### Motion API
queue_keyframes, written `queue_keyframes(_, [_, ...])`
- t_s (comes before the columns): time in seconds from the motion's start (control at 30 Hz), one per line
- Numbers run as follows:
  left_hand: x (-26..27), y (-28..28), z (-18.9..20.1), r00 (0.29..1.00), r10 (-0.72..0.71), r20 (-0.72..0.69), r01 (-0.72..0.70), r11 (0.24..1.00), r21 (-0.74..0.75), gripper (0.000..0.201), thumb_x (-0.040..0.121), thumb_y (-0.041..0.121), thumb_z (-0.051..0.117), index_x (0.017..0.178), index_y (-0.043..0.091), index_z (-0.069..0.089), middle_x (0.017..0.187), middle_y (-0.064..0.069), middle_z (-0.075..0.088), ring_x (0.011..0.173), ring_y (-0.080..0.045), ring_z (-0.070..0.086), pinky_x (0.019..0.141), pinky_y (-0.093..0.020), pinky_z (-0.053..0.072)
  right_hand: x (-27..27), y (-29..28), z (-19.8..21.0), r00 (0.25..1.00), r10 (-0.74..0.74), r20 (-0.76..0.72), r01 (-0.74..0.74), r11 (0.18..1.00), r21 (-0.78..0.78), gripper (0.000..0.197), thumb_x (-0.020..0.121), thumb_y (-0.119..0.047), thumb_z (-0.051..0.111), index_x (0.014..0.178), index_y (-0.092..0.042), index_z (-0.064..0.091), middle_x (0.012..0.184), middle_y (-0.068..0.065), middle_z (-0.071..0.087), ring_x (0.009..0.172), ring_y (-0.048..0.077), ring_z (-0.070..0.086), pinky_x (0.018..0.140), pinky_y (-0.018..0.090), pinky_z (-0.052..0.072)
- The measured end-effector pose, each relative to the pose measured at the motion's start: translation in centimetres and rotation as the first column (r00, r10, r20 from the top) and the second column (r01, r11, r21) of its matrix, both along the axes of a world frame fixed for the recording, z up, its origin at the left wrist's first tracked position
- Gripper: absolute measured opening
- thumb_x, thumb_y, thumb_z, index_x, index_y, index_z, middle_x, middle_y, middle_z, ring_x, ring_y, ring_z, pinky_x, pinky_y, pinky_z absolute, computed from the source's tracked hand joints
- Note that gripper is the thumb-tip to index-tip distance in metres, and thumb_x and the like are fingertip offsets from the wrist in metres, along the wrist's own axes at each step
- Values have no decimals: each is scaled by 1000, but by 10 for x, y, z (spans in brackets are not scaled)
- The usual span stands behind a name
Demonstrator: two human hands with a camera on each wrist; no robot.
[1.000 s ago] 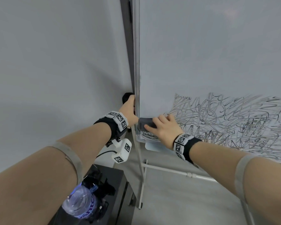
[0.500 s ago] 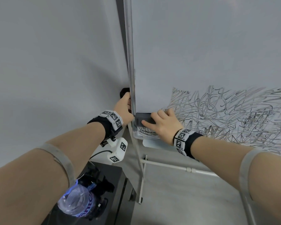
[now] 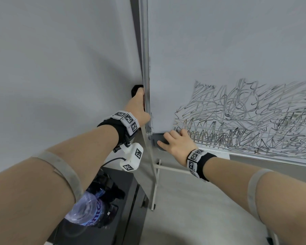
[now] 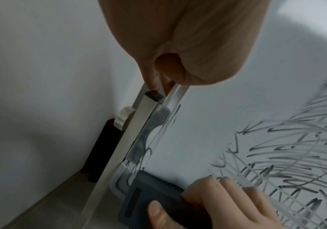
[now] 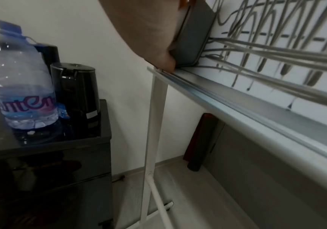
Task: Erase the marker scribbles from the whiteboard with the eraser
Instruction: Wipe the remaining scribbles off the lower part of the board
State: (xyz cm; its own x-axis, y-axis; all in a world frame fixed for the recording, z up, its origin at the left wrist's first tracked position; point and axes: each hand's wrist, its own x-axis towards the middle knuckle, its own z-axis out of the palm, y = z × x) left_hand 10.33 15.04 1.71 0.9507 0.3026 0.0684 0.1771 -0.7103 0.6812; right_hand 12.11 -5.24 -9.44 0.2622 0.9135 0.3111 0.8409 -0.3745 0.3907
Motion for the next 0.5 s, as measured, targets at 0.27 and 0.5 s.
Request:
queue_keyframes(0.27, [-1, 4, 6, 998, -38, -52, 38, 999, 3, 50, 64, 9, 56, 112, 16, 45, 98, -14, 65, 87, -31, 68, 74, -53, 59, 18, 4, 63, 999, 24, 37, -31, 981, 190, 60, 73, -7, 48, 129, -24, 60, 100, 11, 46, 86, 27, 39, 69, 40, 34])
queue_keyframes(0.5, [7, 9, 6, 998, -34, -45, 32, 998, -45, 55, 59, 9, 49, 114, 14, 52, 100, -14, 69, 89, -30, 69, 77, -54, 59, 20, 9, 75, 996, 21, 82, -36, 980, 196, 73, 89, -4, 0, 128, -20, 60, 96, 12, 51, 81, 27, 41, 67, 39, 34])
